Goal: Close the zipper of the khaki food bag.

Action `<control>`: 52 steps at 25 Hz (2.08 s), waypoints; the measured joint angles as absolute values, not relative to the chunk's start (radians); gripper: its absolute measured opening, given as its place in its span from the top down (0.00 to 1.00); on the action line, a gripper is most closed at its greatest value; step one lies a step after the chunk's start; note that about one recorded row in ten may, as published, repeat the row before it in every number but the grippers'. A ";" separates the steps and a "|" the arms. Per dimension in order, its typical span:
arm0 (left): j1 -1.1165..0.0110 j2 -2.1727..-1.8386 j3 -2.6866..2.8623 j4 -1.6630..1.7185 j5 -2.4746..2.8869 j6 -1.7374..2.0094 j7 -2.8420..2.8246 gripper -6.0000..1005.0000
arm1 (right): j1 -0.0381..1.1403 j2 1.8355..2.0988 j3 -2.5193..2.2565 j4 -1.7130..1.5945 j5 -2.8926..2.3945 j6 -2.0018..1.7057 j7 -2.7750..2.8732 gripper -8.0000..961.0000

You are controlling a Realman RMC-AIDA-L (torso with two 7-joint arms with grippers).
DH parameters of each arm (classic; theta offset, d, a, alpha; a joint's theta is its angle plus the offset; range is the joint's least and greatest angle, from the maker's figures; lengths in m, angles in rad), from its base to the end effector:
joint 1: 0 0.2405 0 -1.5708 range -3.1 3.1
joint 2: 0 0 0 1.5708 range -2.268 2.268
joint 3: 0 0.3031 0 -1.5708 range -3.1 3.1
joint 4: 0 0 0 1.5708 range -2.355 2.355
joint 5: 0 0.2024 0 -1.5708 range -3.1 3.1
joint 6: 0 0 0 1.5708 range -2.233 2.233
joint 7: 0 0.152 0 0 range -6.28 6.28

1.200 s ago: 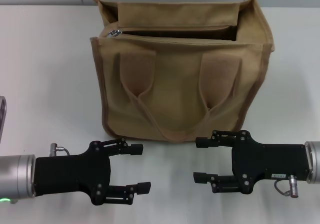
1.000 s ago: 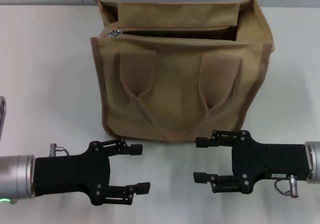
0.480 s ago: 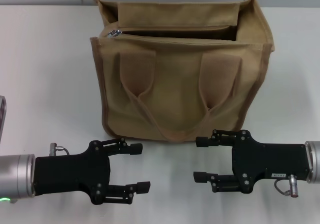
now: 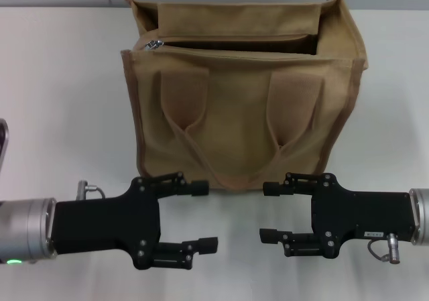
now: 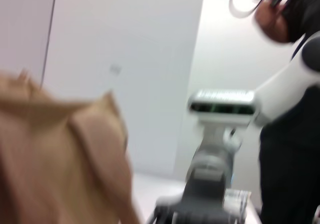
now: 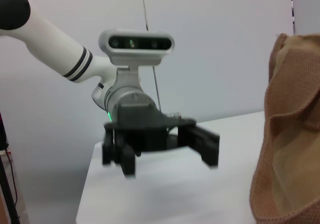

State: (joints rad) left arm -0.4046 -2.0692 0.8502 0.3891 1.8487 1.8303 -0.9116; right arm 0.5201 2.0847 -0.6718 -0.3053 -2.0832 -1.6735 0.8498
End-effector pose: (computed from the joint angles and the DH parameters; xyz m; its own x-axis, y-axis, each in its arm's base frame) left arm -0.2957 0.2482 -0.0629 0.7301 0.1585 0.6647 0.1886 -0.9817 0.0269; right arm 0.2939 0.2768 -0.0884 0.8207 -0.1380 -0.5545 -0.1788 -0.9837 -0.0199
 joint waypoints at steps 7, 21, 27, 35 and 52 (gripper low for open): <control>-0.413 -2.070 0.836 0.364 1.620 1.980 -0.861 0.17 | 0.519 2.085 -0.670 -0.305 -2.083 -1.670 0.850 0.24; -0.337 -2.052 0.730 0.332 1.145 1.728 -0.851 0.17 | 0.511 2.085 -0.669 -0.305 -2.082 -1.662 0.850 0.24; -0.321 -2.008 0.736 0.337 1.251 1.552 -0.798 0.17 | 0.511 2.085 -0.669 -0.305 -2.082 -1.655 0.850 0.24; -0.338 -2.018 0.744 0.349 1.417 1.529 -0.716 0.17 | 0.513 2.085 -0.670 -0.305 -2.082 -1.649 0.850 0.24; -0.389 -2.064 0.666 0.373 1.412 1.447 -0.578 0.17 | 0.506 2.085 -0.669 -0.305 -2.082 -1.647 0.850 0.24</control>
State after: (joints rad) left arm -0.3895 -2.0638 0.6664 0.3727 1.4117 1.4468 -0.5783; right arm 0.5061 2.0846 -0.6688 -0.3053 -2.0815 -1.6473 0.8498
